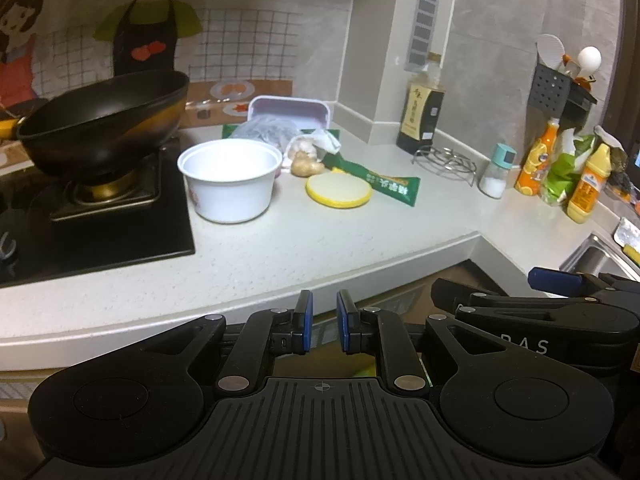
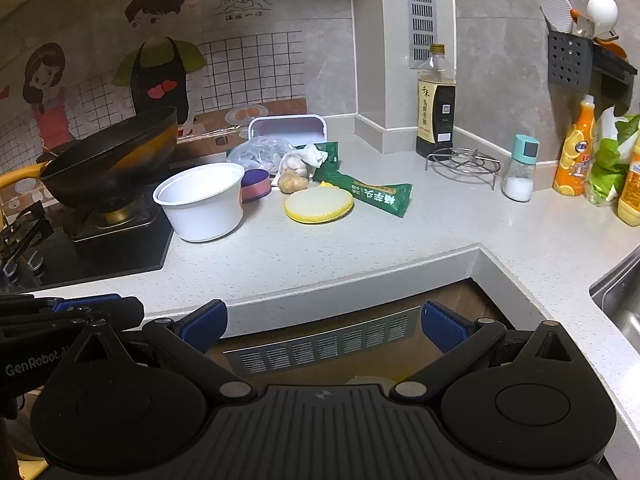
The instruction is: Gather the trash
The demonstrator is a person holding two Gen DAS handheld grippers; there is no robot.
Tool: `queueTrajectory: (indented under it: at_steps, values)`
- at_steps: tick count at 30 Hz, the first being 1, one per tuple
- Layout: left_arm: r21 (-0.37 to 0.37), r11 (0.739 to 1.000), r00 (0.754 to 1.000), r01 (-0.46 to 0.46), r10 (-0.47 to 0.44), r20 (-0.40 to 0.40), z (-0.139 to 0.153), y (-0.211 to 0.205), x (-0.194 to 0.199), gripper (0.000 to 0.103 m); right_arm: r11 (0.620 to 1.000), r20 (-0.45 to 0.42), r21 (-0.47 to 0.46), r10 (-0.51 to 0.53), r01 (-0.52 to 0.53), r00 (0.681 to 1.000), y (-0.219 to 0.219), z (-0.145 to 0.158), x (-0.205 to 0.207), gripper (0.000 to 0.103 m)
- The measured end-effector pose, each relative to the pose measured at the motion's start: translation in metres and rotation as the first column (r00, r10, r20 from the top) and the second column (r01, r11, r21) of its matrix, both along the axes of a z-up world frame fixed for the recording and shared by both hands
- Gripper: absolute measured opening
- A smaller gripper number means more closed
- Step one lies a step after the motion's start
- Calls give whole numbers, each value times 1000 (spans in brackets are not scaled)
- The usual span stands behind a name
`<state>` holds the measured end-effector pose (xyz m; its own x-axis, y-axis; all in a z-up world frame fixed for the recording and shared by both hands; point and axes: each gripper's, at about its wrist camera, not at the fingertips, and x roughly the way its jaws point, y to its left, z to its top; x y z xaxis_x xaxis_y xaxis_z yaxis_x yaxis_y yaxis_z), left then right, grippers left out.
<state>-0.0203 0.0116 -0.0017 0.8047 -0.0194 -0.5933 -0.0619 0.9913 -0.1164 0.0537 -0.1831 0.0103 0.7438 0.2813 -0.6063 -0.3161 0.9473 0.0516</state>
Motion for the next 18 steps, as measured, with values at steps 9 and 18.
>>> queueTrajectory:
  at_steps: [9,18]
  values:
    - [-8,1000,1000,-5,5,-12,0,3,3,17,1000,-7,-9,2,-2,1000,6,-1,1,103]
    - [-22,1000,1000,-9,8,-27,-3,7,8,17,1000,-13,-20,0,0,1000,10,-3,3,103]
